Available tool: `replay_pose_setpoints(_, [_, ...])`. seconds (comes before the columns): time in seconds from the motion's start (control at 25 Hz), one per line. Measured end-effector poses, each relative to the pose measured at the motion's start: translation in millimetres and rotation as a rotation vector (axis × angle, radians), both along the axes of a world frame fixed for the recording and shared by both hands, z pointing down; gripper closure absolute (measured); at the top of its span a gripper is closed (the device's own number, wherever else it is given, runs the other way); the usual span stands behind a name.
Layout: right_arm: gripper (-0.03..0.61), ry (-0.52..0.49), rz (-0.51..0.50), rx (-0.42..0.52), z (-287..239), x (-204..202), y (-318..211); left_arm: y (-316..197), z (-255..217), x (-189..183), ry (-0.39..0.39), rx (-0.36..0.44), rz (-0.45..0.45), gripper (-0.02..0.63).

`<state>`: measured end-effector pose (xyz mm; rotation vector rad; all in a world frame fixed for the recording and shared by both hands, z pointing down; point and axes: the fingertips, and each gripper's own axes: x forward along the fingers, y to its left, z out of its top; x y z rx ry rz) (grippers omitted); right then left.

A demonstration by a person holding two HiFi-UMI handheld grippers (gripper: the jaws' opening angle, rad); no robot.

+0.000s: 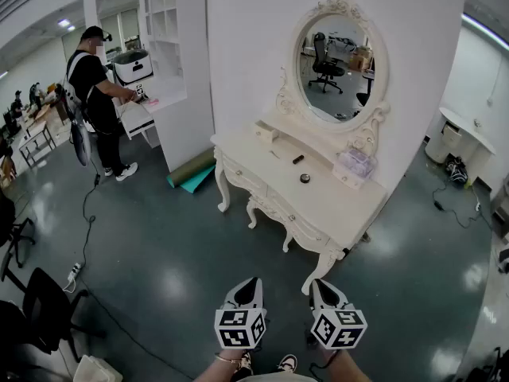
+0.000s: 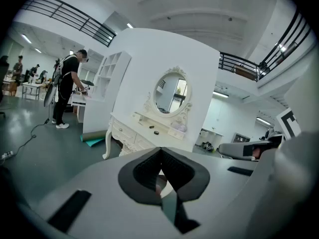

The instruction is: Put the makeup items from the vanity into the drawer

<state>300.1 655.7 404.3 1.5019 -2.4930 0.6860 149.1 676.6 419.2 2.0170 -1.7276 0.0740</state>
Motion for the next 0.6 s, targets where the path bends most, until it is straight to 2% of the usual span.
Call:
replay_pose_setpoints(0.4, [0.563, 0.016, 0.009, -0.003, 1, -17, -7, -8, 5, -19, 0.016, -0.006, 0.0, 0.607])
replay_pose_setpoints(0.6, [0.562, -0.025, 0.03, -0.001, 0, -33, -19, -20, 5, -38, 0.012, 0.0, 0.014, 0.607])
